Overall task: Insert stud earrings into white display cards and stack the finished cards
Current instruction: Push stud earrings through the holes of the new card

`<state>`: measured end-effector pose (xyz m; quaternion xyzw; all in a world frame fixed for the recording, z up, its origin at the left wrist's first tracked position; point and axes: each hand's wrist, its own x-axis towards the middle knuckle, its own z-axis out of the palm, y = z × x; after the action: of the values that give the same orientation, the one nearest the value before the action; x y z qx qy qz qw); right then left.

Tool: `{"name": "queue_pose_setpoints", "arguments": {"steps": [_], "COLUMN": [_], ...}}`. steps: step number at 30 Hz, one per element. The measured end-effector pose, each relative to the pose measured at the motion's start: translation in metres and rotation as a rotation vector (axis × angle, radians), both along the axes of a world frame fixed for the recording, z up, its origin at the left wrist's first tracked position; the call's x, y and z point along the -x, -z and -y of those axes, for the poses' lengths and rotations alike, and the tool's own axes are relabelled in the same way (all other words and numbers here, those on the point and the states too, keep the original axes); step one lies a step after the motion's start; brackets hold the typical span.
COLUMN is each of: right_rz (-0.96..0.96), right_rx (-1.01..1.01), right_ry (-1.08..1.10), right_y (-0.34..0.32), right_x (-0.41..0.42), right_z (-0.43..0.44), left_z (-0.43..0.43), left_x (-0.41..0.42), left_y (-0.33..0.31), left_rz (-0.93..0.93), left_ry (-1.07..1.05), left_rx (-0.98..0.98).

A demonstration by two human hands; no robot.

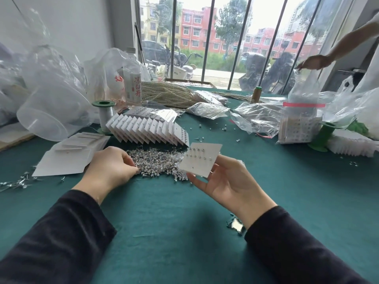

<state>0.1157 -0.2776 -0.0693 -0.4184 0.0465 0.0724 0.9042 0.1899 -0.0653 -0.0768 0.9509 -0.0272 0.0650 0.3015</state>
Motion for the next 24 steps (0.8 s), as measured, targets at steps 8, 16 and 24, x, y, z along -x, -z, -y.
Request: {"name": "queue_pose_setpoints", "arguments": {"steps": [8,16,24], "right_rz": [-0.013,-0.007,0.067], "right_rx": [-0.027,-0.088,-0.07], "right_ry": [-0.036,-0.078,-0.252], "right_y": [0.003,0.004,0.001], "right_x": [-0.001,-0.001,0.003], "right_z": [0.0,0.001,-0.005], "left_z": [0.0,0.02,0.043], "left_x": [0.003,0.028,0.047], "left_y": [-0.003,-0.02,-0.026], "left_rz": [0.04,0.169,0.038], "left_ry": [-0.017,0.181,0.398], "left_rx": [0.07,0.292,1.021]}}
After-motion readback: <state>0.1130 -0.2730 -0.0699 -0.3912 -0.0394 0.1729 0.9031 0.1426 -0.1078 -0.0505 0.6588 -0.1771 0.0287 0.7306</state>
